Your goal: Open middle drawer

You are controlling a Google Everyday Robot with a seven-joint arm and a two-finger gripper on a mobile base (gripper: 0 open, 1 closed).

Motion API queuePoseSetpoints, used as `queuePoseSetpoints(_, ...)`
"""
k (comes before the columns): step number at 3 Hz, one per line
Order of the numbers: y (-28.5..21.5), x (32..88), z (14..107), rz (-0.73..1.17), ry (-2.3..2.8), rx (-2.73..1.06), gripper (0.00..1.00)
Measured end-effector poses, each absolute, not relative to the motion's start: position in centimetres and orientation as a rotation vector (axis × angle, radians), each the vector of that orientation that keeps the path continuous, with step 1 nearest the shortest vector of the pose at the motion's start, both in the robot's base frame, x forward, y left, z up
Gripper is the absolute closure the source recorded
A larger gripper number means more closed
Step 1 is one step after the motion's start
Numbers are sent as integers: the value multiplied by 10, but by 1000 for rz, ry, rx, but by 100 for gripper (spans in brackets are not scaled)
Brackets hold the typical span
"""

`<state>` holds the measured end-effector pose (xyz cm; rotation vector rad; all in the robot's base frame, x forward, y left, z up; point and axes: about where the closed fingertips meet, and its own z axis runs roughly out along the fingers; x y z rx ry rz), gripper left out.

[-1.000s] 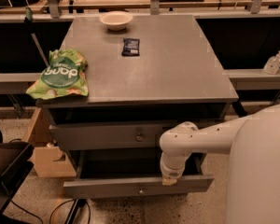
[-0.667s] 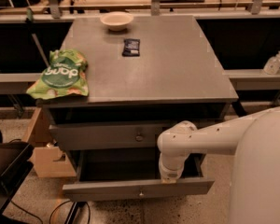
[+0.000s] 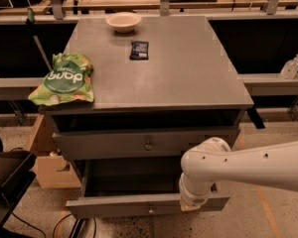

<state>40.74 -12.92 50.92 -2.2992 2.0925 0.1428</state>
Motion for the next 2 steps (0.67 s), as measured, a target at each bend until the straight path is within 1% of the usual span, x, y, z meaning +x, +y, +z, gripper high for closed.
queuePoseSetpoints(1, -130, 411, 507, 130, 2095, -2294, 100)
queuePoseSetpoints(2, -139, 431, 492, 48, 2092, -2274, 100)
